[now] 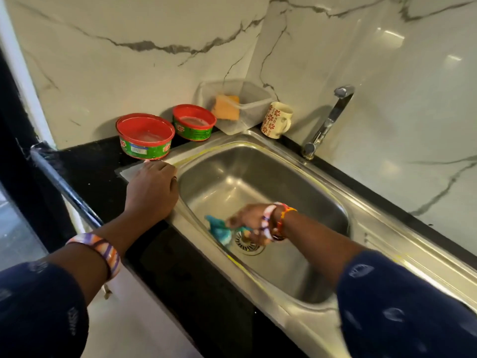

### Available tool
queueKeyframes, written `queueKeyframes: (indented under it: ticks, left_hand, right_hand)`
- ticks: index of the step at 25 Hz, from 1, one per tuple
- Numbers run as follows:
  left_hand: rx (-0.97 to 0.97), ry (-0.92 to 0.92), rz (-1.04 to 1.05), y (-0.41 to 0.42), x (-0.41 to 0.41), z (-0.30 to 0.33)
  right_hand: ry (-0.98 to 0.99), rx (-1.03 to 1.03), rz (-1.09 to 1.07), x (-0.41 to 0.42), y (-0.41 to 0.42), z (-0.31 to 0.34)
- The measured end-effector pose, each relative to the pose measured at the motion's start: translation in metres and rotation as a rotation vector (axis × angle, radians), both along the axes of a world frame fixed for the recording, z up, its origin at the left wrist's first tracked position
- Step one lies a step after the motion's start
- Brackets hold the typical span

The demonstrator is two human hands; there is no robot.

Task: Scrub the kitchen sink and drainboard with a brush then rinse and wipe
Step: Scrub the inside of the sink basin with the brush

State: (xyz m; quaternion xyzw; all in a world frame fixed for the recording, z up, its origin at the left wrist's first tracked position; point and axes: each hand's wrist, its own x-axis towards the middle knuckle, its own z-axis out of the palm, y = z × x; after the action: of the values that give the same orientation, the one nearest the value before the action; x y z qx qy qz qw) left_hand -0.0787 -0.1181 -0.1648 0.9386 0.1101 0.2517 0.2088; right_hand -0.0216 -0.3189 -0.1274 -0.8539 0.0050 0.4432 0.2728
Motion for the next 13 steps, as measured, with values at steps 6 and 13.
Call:
queueKeyframes:
  ticks: [6,13]
  left_hand:
    - [0.010,0.099,-0.076,-0.023,0.001,0.014]
    - [0.211,0.371,-0.492,-0.086,0.016,0.048]
  right_hand:
    - [-0.074,-0.463,0.308,-0.012,-0.115,0.043]
    - [-0.723,-0.730,0.549,-0.024,-0.151,0.044]
